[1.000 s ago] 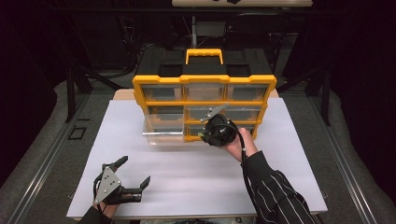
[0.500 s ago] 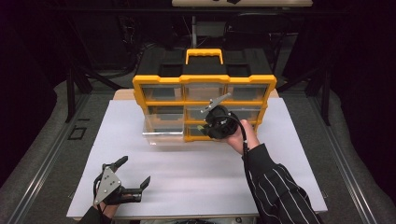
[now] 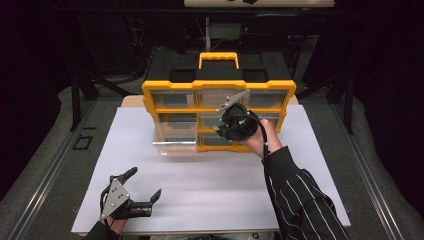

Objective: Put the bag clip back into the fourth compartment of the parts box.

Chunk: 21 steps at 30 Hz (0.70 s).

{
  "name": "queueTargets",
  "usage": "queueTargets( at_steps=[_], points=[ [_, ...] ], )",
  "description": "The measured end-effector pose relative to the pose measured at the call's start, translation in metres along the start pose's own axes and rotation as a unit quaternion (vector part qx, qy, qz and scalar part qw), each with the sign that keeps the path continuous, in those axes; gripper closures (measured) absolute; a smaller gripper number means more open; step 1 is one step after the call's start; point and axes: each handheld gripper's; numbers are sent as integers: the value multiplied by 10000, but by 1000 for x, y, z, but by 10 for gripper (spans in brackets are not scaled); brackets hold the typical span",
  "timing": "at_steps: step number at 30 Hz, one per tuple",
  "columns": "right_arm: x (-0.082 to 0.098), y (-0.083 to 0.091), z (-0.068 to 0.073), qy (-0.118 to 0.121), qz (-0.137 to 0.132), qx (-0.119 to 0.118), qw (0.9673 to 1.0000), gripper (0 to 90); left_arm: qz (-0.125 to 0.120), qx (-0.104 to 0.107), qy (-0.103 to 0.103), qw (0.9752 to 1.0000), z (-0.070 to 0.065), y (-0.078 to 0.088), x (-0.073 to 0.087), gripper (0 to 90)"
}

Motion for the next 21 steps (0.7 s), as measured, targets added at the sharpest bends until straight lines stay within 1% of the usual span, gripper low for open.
queueTargets(
  at_steps=[5,16,21],
  points=[
    [-5,3,0,52,4,8,10000,805,2,-8,-2,10000,0,0,0,0],
    [-12,8,1,57,-29,35,10000,805,-4,0,1,10000,0,0,0,0],
    [-17,12,1,111,-40,48,9999,805,-1,8,-13,10000,0,0,0,0]
  ],
)
Point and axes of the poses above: each handheld gripper's, and its own axes: y roughly backward along the jaws, x roughly out of its underside, z roughly to its left, and after that the axes turned 5 degrees about -x, right-handed
